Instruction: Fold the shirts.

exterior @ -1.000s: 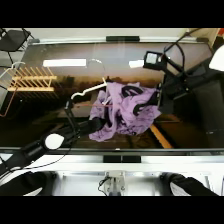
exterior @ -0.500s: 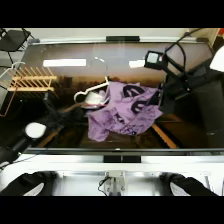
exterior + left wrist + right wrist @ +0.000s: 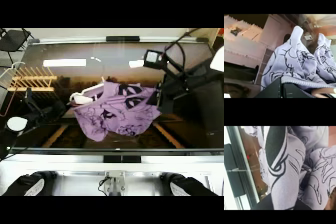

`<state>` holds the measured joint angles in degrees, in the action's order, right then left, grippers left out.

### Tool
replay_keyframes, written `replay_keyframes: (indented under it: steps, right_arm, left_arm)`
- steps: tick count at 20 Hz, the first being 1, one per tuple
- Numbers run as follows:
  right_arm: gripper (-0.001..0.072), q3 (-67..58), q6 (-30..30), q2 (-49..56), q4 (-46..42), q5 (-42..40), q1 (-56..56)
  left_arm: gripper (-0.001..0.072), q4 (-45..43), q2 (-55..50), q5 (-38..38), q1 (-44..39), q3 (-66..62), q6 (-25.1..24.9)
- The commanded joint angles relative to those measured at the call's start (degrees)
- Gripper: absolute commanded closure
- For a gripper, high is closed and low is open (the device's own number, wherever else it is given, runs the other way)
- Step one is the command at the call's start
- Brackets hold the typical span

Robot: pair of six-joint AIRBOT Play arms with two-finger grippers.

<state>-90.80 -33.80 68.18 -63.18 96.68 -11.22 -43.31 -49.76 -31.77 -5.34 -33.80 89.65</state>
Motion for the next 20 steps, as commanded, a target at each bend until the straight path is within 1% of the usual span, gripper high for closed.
replay_keyframes:
  steps: [1,4,8,10,13,15,17,19,20]
  right_arm:
    - [0.0654,0.0,0.1,0.0,-2.1,-0.2,0.0]
    - [0.0654,0.0,-0.3,0.3,-2.4,-0.5,0.0]
    - [0.0654,0.0,-2.0,1.1,-1.8,-1.4,-0.9]
    - [0.0654,0.0,-2.8,1.0,-1.8,-2.8,-3.8]
    - [0.0654,0.0,-9.8,1.0,-1.8,-9.9,-8.4]
    - [0.0655,-0.9,-13.5,1.0,0.0,-13.7,-9.3]
    - [0.0654,-3.4,-15.3,0.7,2.8,-16.4,-9.3]
    - [0.0655,-7.5,-16.6,-0.1,2.9,-20.2,-9.3]
    - [0.0655,-9.5,-17.6,-0.7,2.8,-22.1,-9.3]
  left_arm:
    - [0.0643,-0.2,0.4,-1.4,0.7,-2.0,-2.3]
    - [0.0643,-0.2,2.0,-5.6,0.7,-7.0,-5.7]
    - [0.0643,0.2,4.9,-6.4,-0.2,-16.6,-5.7]
    - [0.0643,0.3,4.7,-6.1,-3.0,-22.6,-6.1]
    - [0.0643,0.3,4.4,-3.1,-9.4,-30.7,-7.2]
    - [0.0642,0.2,4.4,-0.2,-12.7,-36.0,-8.2]
    - [0.0643,0.2,4.4,1.0,-13.5,-41.4,-8.5]
    - [0.0643,0.2,4.3,1.6,-13.5,-46.9,-11.2]
    - [0.0642,-0.3,4.2,1.8,-13.5,-48.7,-11.2]
